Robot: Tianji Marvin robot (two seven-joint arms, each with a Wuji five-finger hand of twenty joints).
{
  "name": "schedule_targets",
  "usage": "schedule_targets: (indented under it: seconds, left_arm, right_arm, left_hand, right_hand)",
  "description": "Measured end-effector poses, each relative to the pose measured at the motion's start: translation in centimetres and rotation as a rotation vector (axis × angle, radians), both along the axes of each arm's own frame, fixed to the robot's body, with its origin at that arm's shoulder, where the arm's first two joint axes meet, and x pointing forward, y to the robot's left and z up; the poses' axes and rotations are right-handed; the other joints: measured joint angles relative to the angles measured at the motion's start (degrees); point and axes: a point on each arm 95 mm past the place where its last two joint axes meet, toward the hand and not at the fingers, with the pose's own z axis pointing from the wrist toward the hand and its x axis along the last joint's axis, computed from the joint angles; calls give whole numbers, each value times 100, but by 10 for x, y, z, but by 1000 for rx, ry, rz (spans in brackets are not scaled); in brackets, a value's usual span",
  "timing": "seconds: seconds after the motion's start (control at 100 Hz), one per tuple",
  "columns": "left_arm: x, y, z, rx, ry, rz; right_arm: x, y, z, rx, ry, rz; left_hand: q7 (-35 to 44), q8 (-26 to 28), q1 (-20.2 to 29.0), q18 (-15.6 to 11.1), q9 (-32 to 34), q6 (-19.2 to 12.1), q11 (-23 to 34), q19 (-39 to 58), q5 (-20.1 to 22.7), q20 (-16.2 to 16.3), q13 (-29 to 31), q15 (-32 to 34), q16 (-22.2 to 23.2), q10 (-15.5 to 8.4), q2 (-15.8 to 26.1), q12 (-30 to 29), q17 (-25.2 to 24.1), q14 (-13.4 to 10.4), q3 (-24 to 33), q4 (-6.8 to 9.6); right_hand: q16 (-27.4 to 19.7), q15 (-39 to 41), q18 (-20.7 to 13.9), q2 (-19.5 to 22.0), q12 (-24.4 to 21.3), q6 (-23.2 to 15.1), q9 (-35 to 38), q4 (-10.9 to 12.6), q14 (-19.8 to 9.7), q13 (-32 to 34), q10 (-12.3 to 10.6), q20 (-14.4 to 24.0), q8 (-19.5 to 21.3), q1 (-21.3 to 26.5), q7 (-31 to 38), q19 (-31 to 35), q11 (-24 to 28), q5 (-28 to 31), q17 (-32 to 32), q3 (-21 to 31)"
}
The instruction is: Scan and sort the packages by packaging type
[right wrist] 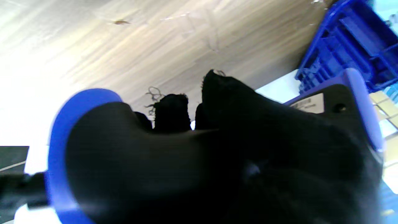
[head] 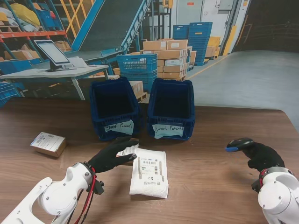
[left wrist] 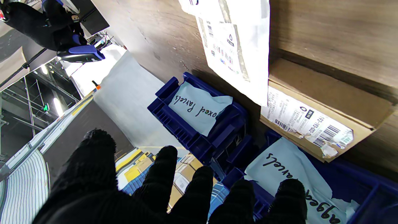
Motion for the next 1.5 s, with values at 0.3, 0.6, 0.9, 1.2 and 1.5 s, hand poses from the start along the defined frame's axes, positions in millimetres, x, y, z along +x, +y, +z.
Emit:
schedule_targets:
  seconds: [0.3, 0.6, 0.9, 1.2, 1.5]
  left_arm:
    - [2, 3, -1, -3, -6, 6]
    - [5, 5, -2, -13, -26, 18]
    - [8, 8, -1, -32, -38, 38]
    - [8, 11, 4, -40, -47, 48]
    - [7, 12, 8, -43, -58, 53]
  right_arm:
    - [-8, 33, 15, 29, -88, 87]
    - [-5, 72, 21, 81, -171, 207]
    - [6, 106, 25, 94, -227, 325]
    - [10, 133, 23, 125, -272, 460]
    - [16, 152, 11, 141, -255, 636]
  left_hand:
    - [0, 0, 0, 0, 0, 0, 0, 0, 0, 0, 0, 0, 0, 0, 0, 0, 0, 0, 0, 0]
    - [0, 1, 0, 0, 0, 0, 0, 0, 0, 0, 0, 0, 0, 0, 0, 0, 0, 1, 0, 0]
    - [0, 1, 0, 0, 0, 0, 0, 0, 0, 0, 0, 0, 0, 0, 0, 0, 0, 1, 0, 0]
    - [0, 1, 0, 0, 0, 0, 0, 0, 0, 1, 0, 0, 0, 0, 0, 0, 0, 2, 0, 0]
    - [0, 1, 0, 0, 0, 0, 0, 0, 0, 1, 0, 0, 0, 0, 0, 0, 0, 8, 0, 0]
  right_hand:
    - [5, -39, -10, -1, 23, -2, 26, 0, 0, 1, 0, 7, 5, 3, 0, -6, 0, 1, 0, 1]
    - [6, -68, -16, -1, 62, -3, 40, 0, 0, 1, -1, 12, 6, 46, 0, -15, 0, 2, 1, 1]
    - [7, -75, -47, -1, 66, -3, 42, 0, -14, 1, -1, 60, 7, 47, 0, -19, -13, 2, 5, 1]
    - [17, -76, -59, -1, 87, -3, 42, 0, -25, 1, -1, 62, 9, 47, 0, -19, -17, 3, 9, 1]
    - [73, -82, -71, -1, 122, -8, 42, 0, -30, 2, -1, 63, 21, 48, 0, -19, -19, 3, 12, 1]
